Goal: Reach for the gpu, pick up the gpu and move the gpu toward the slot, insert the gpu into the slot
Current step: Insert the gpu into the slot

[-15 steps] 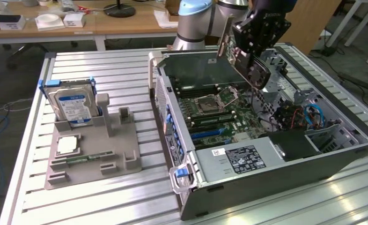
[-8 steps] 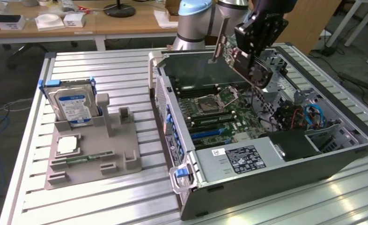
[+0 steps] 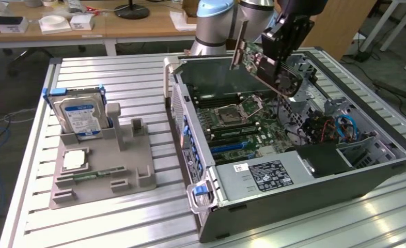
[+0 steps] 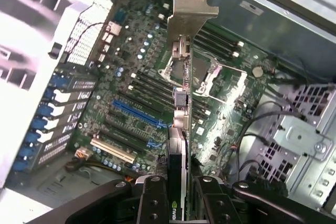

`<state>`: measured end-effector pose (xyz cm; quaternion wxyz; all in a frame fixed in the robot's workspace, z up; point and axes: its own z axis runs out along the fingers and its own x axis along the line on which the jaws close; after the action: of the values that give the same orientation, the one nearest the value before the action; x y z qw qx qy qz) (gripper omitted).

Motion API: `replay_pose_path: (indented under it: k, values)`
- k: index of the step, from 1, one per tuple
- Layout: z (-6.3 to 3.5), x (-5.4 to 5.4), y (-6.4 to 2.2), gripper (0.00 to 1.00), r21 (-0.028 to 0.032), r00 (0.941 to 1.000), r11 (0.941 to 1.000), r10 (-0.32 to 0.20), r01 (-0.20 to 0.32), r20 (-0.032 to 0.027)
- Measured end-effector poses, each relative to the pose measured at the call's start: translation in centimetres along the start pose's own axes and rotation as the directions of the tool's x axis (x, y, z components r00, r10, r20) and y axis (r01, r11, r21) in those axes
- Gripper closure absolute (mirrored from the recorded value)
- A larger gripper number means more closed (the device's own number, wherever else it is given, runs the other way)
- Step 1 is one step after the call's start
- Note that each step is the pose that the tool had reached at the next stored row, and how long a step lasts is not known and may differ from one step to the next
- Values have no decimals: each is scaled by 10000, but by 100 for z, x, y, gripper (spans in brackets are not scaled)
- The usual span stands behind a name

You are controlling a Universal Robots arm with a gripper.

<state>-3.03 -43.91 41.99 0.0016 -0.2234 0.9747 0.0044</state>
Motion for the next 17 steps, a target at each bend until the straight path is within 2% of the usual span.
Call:
replay_pose_path:
  k: [4, 8, 12, 17]
  values:
    - [6, 1, 0, 74, -4, 9973, 9973, -728, 728, -6]
    - [12, 0, 0, 74, -8, 9895, 9895, -1443, 1443, -11]
    - [18, 0, 0, 74, -13, 9762, 9762, -2168, 2168, -16]
    - [26, 0, 0, 74, -19, 9538, 9538, -3003, 3003, -22]
